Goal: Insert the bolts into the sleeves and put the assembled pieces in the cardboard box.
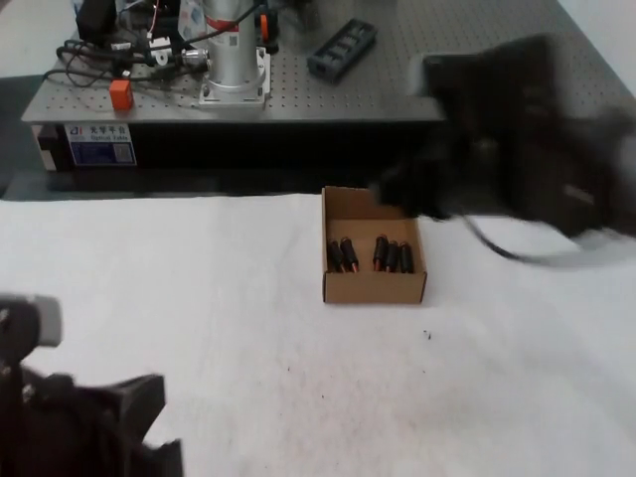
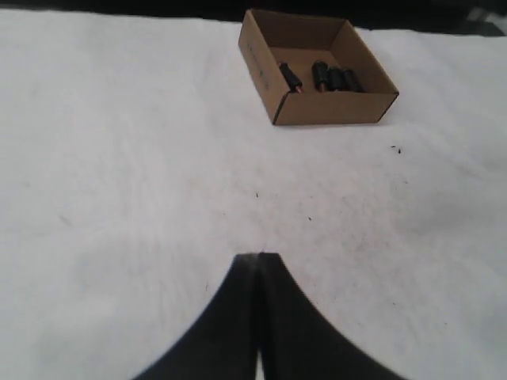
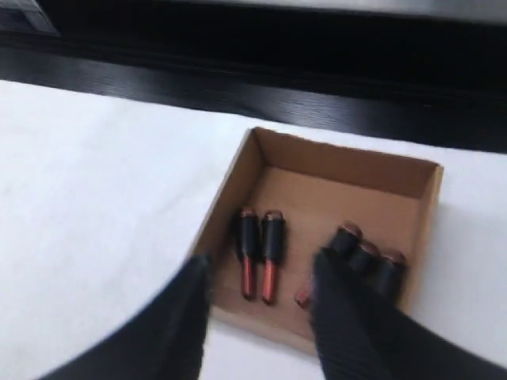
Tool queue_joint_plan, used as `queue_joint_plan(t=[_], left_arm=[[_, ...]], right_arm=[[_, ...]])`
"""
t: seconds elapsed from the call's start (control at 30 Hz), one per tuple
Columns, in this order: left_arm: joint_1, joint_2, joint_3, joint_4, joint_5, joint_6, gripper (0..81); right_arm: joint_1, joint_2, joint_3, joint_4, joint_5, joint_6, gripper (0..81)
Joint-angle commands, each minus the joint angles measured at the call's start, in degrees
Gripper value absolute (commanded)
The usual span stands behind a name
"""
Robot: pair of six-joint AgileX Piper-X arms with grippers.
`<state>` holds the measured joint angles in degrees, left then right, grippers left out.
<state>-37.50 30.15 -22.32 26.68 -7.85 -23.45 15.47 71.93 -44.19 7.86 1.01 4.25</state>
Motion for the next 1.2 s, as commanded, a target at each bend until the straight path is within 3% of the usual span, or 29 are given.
queue_joint_plan(t=[0.0, 0.27, 0.5, 0.83, 0.97, 1.17], left_arm=[[0.17, -6.23, -0.17, 7.82, -1.03, -0.95, 0.0], [0.17, -14.08, 1.29, 10.92, -1.03, -0.54, 0.0], [0.17, -19.60, 6.89, 10.94, -0.90, -0.96, 0.0], [0.17, -20.22, 9.81, 12.26, 2.38, -0.98, 0.0], [0.17, -20.22, 12.49, 12.26, 2.07, -6.28, 0.0], [0.17, -20.22, 14.85, 8.40, 2.07, -8.96, 0.0]], right_arm=[[-0.21, -3.72, 3.36, -0.33, 0.15, 0.31, 30.5], [-0.07, -43.28, 28.70, 10.61, 0.33, 0.50, 30.5], [0.03, -68.35, 35.95, 22.35, 0.01, 0.50, 30.5], [0.03, -71.93, 36.05, 23.17, 2.85, 2.71, 30.5], [0.03, -71.93, 36.05, 25.03, 3.06, 7.77, 30.5], [0.03, -71.93, 36.05, 25.21, 3.19, 7.78, 30.5]])
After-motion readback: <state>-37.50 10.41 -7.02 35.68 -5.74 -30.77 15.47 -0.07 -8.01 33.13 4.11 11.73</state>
